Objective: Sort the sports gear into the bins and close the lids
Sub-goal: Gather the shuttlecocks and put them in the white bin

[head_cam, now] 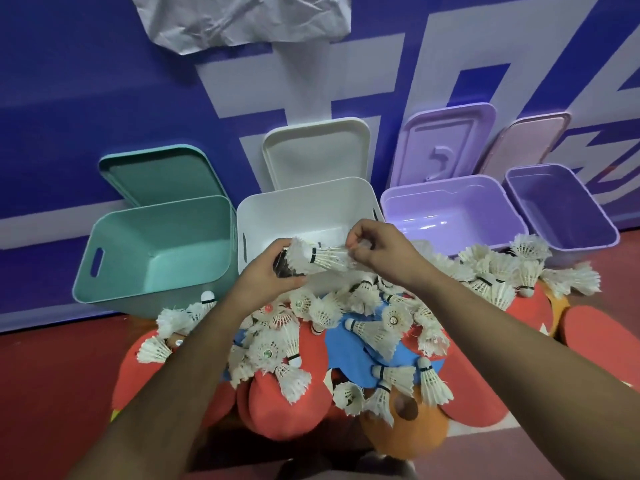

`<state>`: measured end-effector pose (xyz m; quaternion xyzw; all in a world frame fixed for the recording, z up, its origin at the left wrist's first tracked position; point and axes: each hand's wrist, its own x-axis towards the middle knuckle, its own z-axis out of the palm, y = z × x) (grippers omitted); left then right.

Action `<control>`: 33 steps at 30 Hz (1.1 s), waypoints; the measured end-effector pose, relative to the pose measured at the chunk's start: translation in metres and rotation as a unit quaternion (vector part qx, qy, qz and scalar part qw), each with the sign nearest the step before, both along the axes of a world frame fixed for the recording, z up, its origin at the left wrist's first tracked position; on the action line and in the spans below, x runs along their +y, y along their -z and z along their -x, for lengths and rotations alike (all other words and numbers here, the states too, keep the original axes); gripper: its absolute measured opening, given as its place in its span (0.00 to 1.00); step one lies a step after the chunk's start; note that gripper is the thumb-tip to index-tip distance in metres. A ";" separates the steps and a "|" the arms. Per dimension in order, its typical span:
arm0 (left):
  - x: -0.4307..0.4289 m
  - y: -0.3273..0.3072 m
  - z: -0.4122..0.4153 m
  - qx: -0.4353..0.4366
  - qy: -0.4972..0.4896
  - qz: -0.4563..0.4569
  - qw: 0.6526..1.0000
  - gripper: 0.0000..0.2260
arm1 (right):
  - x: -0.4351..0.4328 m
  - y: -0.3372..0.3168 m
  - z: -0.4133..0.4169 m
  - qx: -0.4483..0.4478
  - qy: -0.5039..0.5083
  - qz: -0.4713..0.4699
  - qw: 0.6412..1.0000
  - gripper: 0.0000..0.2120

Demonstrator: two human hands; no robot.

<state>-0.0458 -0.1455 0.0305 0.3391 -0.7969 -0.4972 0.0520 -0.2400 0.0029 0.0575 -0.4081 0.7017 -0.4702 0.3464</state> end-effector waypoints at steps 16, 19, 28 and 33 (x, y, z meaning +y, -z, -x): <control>-0.093 0.034 0.035 -0.139 0.132 0.191 0.963 0.32 | -0.098 0.076 -0.008 -0.008 0.211 -0.078 0.974 0.05; -0.099 0.050 0.043 -0.175 0.171 0.192 0.950 0.27 | -0.106 0.093 -0.009 0.027 0.186 -0.127 0.974 0.03; -0.091 0.047 0.017 -0.063 0.128 0.168 0.975 0.20 | -0.081 0.068 -0.036 0.063 0.148 -0.120 0.980 0.07; -0.044 0.032 -0.021 0.062 0.101 0.136 0.984 0.08 | -0.021 0.048 -0.065 0.102 0.186 -0.085 0.974 0.07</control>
